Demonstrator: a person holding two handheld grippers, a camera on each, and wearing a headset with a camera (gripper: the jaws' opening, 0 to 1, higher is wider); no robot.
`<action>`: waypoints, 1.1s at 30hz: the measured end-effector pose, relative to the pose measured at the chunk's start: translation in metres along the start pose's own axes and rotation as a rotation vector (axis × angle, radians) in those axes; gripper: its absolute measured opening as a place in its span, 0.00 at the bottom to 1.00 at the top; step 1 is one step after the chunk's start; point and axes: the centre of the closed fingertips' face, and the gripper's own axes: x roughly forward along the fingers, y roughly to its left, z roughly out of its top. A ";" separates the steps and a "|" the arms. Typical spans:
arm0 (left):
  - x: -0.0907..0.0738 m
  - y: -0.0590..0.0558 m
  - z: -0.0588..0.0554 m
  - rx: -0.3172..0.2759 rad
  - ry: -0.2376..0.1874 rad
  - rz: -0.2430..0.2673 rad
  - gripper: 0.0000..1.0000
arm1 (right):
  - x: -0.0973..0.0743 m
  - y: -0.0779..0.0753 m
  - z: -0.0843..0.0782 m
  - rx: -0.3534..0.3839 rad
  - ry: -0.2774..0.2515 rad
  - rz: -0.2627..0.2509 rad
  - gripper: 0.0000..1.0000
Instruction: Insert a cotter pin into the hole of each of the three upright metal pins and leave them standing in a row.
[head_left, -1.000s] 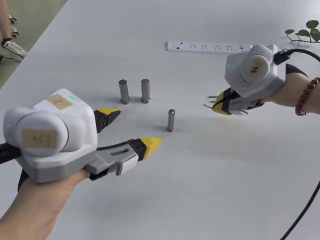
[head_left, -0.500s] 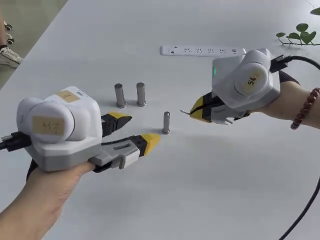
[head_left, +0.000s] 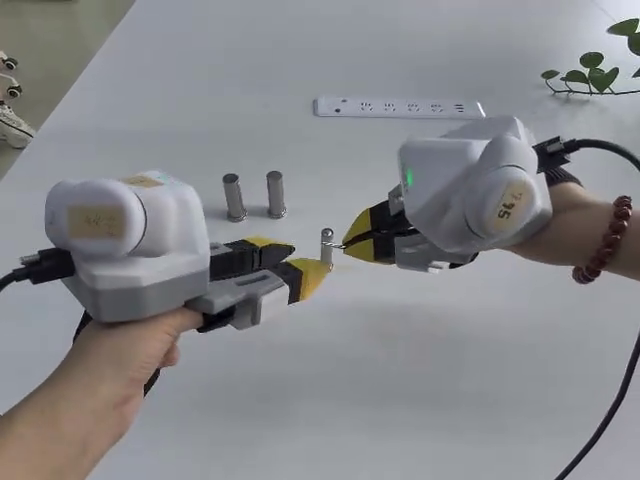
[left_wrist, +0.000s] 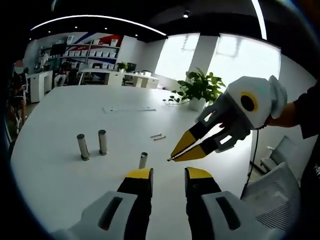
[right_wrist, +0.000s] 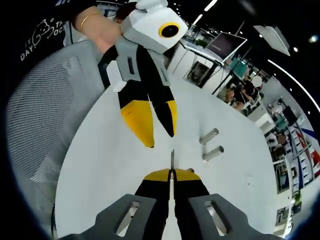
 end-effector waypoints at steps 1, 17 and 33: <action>0.000 0.000 -0.001 -0.008 0.001 -0.003 0.23 | 0.000 0.000 0.001 0.000 -0.002 -0.001 0.00; 0.000 -0.013 -0.002 -0.164 -0.011 -0.072 0.08 | -0.002 0.014 0.021 -0.044 -0.040 0.016 0.00; 0.000 -0.013 -0.006 -0.267 -0.025 -0.084 0.01 | -0.003 0.017 0.024 -0.057 -0.039 0.020 0.00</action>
